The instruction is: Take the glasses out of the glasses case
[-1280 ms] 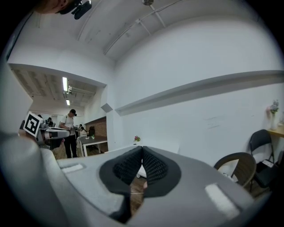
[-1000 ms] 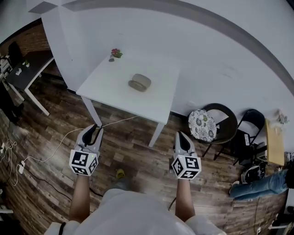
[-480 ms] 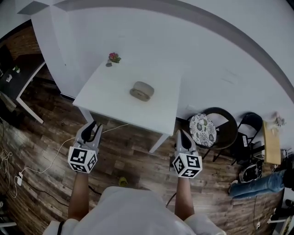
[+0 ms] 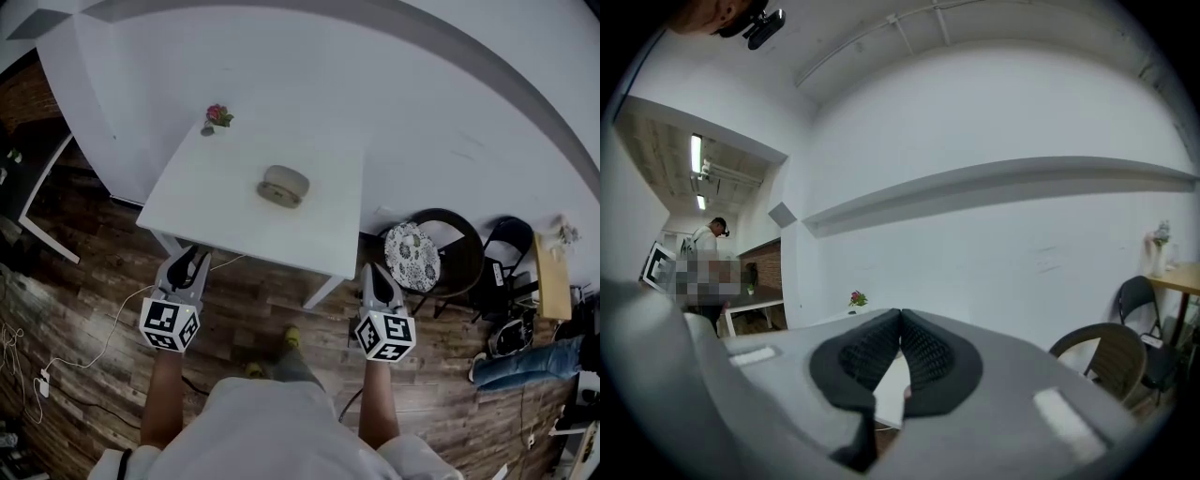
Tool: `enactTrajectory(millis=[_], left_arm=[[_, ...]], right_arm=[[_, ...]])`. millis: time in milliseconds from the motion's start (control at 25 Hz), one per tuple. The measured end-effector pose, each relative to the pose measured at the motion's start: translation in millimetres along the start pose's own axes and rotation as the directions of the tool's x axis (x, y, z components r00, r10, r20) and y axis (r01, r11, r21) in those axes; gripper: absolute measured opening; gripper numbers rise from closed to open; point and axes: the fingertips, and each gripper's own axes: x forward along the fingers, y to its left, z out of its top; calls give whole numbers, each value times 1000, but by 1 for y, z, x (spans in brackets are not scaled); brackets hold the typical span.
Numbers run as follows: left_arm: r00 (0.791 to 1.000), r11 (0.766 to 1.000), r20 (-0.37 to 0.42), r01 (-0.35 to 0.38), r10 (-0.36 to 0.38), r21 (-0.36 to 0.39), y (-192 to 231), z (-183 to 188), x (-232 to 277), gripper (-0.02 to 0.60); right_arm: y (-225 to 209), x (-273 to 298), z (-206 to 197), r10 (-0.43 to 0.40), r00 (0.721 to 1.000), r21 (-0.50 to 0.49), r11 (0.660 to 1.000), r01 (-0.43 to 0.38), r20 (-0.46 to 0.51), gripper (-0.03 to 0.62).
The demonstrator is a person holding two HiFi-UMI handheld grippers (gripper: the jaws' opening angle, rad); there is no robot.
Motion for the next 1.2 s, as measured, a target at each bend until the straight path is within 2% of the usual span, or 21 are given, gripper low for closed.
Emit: enactTrajectory(millis=[480, 920, 1200], left_arm=[[998, 1000, -60, -15, 16, 10, 26, -14, 72, 104], [993, 1000, -117, -21, 20, -3, 44, -28, 192, 107], [988, 999, -154, -22, 25, 23, 47, -25, 262, 110]], right_arm=[[-34, 85, -1, 8, 1000, 33, 999, -7, -21, 3], [-86, 199, 0, 33, 998, 34, 999, -31, -61, 2], [-119, 265, -1, 70, 994, 65, 996, -65, -84, 3]])
